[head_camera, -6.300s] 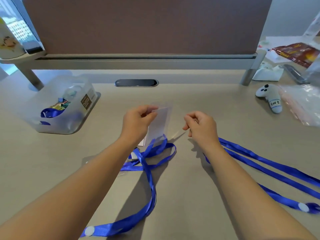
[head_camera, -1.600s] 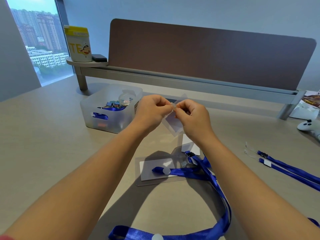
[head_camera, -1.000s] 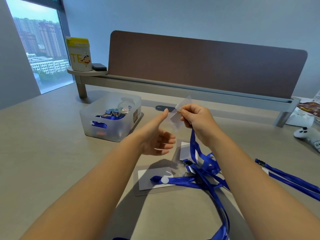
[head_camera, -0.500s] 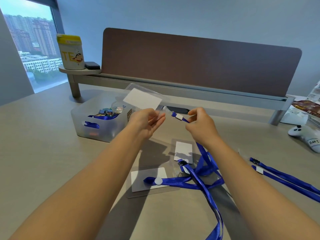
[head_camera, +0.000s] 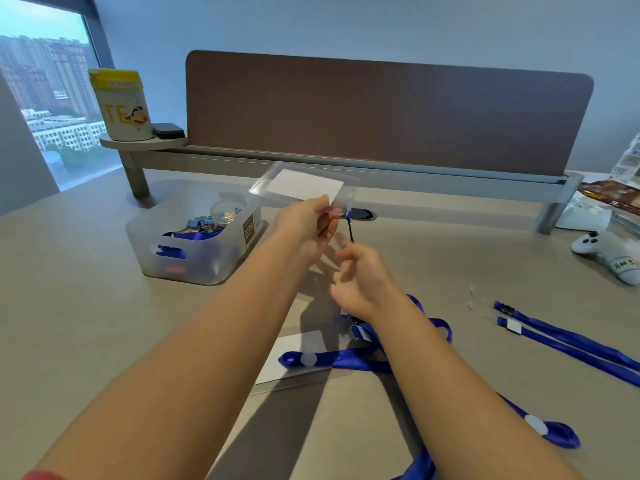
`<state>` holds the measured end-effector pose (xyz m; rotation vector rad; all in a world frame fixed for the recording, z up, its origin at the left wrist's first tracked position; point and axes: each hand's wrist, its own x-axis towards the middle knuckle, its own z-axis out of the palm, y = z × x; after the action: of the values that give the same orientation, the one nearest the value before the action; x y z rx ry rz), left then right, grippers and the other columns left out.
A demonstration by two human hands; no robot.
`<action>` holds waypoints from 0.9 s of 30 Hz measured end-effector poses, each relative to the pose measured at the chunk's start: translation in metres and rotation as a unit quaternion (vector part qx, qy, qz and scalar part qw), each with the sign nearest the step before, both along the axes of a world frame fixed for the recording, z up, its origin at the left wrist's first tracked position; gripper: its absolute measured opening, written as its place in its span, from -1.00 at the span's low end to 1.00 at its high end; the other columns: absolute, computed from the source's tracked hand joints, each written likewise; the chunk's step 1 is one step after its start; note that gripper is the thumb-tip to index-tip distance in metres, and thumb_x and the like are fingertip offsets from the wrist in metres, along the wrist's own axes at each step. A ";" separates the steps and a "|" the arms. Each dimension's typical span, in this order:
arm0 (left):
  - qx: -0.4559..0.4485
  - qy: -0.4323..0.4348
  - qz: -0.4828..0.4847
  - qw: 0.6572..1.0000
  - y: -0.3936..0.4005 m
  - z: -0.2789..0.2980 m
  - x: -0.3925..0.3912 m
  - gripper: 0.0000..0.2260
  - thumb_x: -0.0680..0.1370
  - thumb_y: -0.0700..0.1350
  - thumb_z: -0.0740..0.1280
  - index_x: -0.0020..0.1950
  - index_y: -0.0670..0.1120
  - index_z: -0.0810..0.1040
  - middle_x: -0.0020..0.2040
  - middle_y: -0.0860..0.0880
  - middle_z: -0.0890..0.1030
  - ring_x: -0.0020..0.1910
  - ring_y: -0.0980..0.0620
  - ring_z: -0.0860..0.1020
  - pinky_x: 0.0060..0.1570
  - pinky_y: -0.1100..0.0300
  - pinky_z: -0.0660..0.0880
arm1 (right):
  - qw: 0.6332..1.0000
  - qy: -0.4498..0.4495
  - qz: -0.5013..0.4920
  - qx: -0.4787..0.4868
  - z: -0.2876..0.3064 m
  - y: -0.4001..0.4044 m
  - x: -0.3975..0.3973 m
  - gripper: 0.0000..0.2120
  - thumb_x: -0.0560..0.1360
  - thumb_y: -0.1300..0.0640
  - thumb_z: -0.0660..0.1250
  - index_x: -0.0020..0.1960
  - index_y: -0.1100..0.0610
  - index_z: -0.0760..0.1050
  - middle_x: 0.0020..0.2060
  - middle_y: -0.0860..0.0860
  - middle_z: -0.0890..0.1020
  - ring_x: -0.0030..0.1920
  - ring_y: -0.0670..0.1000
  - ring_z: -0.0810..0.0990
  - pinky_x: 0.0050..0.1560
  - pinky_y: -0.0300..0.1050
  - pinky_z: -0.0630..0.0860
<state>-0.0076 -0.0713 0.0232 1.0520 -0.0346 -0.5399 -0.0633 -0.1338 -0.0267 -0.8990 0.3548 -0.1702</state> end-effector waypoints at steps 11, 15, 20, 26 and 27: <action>0.076 0.052 0.021 0.996 -0.043 -0.011 0.013 -0.82 0.54 -0.14 0.21 0.10 -0.18 0.43 -0.24 -0.10 0.51 -0.32 0.05 0.51 -0.47 0.30 0.51 | 0.964 -0.020 -0.265 0.009 0.043 -0.104 -0.020 -0.76 0.59 0.13 0.09 -0.15 0.21 0.43 0.02 0.09 0.53 0.06 0.02 0.49 0.19 -0.09 0.36; 0.091 0.061 0.023 0.994 -0.086 0.002 0.009 -0.83 0.55 -0.15 0.15 -0.20 -0.17 0.41 -0.38 -0.06 0.39 -0.42 0.11 0.34 -0.40 0.33 0.34 | 0.936 0.019 -0.345 -0.061 0.060 -0.152 -0.027 -0.82 0.58 0.23 0.09 -0.11 0.23 0.42 -0.21 0.08 0.59 -0.19 -0.03 0.58 -0.21 -0.22 0.50; 0.045 0.031 -0.009 0.998 -0.132 0.014 0.006 -0.97 0.51 -0.24 0.26 -0.10 -0.19 0.46 -0.30 -0.09 0.51 -0.41 0.09 0.47 -0.58 0.39 0.46 | 0.873 -0.015 -0.437 -0.217 0.109 -0.196 -0.040 -0.72 0.57 0.30 0.07 -0.25 0.04 0.36 -0.27 0.02 0.57 -0.29 -0.08 0.54 -0.19 -0.24 0.49; -0.005 0.047 0.026 0.999 -0.149 0.004 0.022 -0.89 0.46 -0.27 0.33 -0.26 -0.16 0.46 -0.23 -0.10 0.57 -0.30 0.05 0.56 -0.35 0.32 0.57 | 0.861 -0.025 -0.443 -0.250 0.111 -0.218 -0.021 -0.78 0.56 0.30 0.11 -0.17 0.09 0.44 -0.30 -0.03 0.56 -0.21 -0.04 0.54 -0.18 -0.25 0.50; 0.004 0.052 0.041 0.998 -0.146 -0.004 0.029 -0.87 0.46 -0.28 0.33 -0.28 -0.17 0.45 -0.26 -0.11 0.56 -0.32 0.05 0.57 -0.31 0.30 0.57 | 0.874 -0.010 -0.427 -0.231 0.099 -0.219 -0.013 -0.82 0.57 0.29 0.11 -0.10 0.15 0.46 -0.29 0.00 0.56 -0.21 -0.02 0.54 -0.16 -0.21 0.51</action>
<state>0.0216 -0.2174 0.0196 1.0280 0.1018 -0.5190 -0.0767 -0.3529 0.0727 -1.1590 0.6978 -1.1222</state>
